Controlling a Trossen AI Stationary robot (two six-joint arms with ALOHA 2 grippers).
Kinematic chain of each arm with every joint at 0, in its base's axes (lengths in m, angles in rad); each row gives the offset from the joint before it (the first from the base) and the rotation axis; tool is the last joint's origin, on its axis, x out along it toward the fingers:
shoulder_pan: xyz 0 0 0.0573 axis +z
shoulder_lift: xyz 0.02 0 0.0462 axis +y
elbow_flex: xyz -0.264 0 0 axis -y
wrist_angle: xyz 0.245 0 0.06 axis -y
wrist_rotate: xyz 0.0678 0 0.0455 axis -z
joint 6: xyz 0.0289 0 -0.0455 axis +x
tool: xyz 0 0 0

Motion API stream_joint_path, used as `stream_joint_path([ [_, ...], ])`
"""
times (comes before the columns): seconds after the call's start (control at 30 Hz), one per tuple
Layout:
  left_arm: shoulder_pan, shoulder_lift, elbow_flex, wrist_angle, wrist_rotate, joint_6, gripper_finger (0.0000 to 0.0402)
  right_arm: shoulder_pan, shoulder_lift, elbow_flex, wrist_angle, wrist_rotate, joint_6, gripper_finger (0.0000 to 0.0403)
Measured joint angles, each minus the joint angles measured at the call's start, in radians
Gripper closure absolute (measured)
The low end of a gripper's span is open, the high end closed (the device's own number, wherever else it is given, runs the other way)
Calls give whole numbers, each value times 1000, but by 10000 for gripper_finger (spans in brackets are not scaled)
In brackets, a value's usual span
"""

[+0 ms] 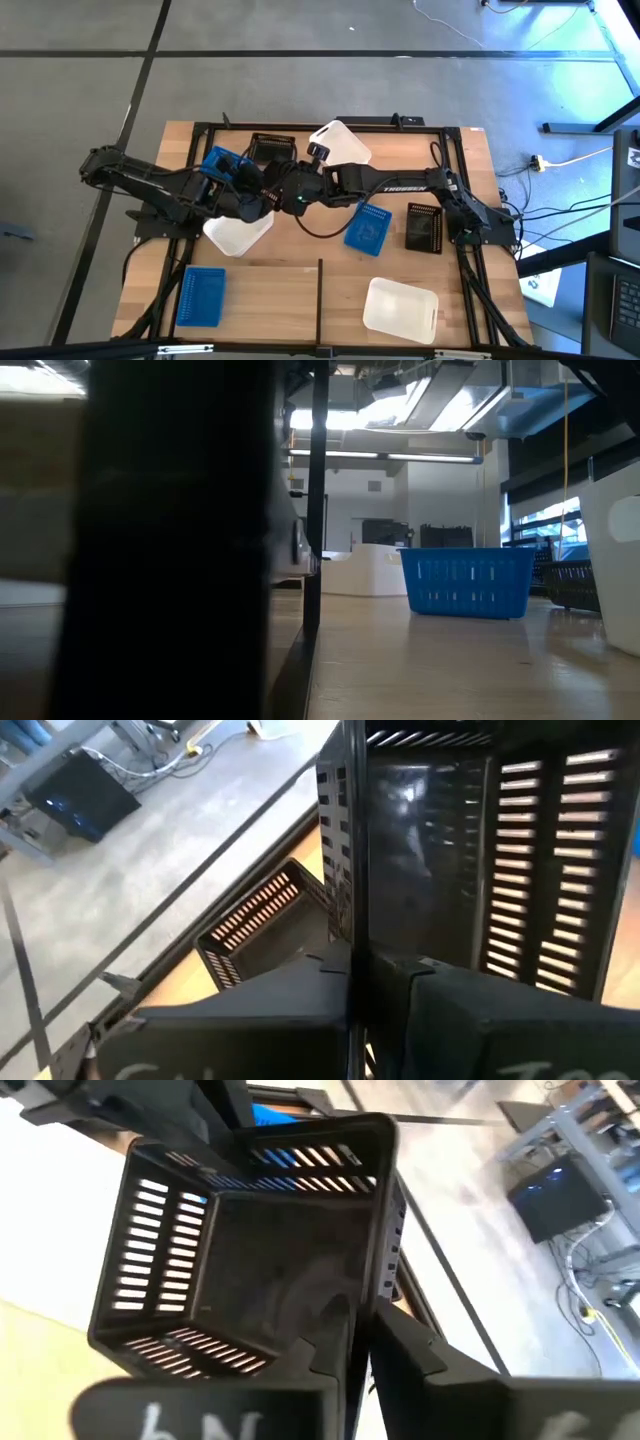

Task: Stack baskets on shelf by color
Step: Put the bottom left bin on the shelf

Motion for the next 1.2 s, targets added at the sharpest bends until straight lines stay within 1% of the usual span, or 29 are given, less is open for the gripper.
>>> stream_joint_path([
  [0.17,0,0,0,-15,46,-57,401,-1,0,0,5,-11,-15,332],
  [0.27,0,0,0,-22,76,-100,401,5,0,0,8,12,-18,314],
  [0.4,0,-7,0,-74,104,-189,401,22,0,0,7,21,-64,308],
  [0.47,0,-28,0,-122,136,-257,401,36,0,0,6,53,-66,307],
  [0.6,0,-41,0,-217,211,-389,401,66,-1,0,6,173,-116,307],
  [0.7,0,-55,0,-270,315,-497,401,83,-10,0,3,249,-142,307],
  [0.8,-13,-71,0,-300,451,-591,401,96,-29,0,3,274,-147,306],
  [1.0,-66,-114,0,-281,720,-750,401,102,-63,0,-19,294,-147,306],
  [1.13,-115,-149,0,-237,898,-885,401,101,-73,0,-23,321,-169,306],
  [1.2,-140,-157,0,-200,969,-980,401,101,-73,0,-22,320,-181,306],
])
